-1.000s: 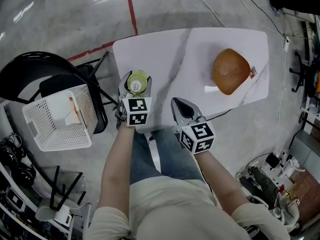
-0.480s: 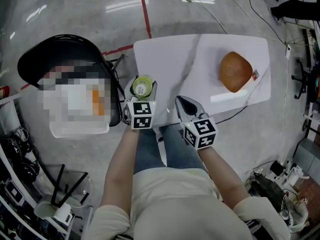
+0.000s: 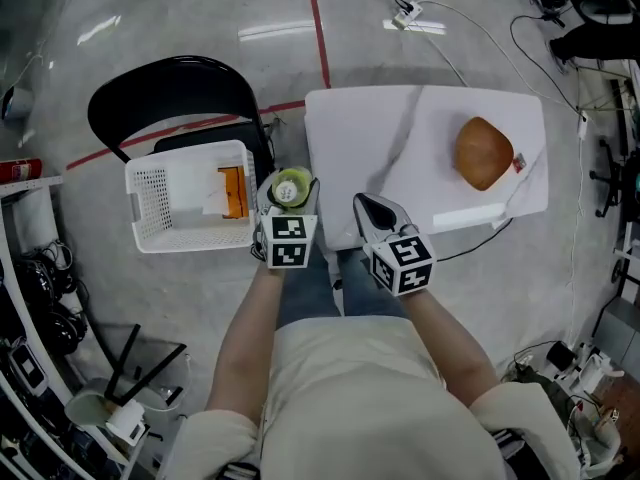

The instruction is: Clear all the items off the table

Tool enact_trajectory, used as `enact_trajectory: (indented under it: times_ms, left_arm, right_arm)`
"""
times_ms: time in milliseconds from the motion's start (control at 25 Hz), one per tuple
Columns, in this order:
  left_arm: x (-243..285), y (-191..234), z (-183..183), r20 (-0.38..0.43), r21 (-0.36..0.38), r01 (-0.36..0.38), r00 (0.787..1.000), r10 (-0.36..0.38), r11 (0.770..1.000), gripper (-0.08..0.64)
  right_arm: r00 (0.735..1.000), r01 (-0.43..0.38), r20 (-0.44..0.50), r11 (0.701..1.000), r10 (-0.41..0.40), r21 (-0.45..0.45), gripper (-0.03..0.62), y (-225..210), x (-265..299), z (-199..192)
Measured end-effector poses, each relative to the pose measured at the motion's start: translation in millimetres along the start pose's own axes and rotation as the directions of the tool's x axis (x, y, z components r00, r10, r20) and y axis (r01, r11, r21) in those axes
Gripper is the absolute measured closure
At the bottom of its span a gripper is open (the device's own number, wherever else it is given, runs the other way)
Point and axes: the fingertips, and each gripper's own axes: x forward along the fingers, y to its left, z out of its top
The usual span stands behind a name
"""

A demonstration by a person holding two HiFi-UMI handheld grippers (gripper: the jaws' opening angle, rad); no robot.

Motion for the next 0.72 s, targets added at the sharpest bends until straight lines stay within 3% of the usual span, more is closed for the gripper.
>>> enact_trajectory:
  times_ms: [720]
  left_arm:
    - [-118, 83, -19, 0.030, -0.135, -0.098, 0.994, 0.103, 0.986, 0.270]
  right_arm:
    - [0.996, -0.078, 0.021, 0.991, 0.081, -0.104, 0.594, 105, -2, 30]
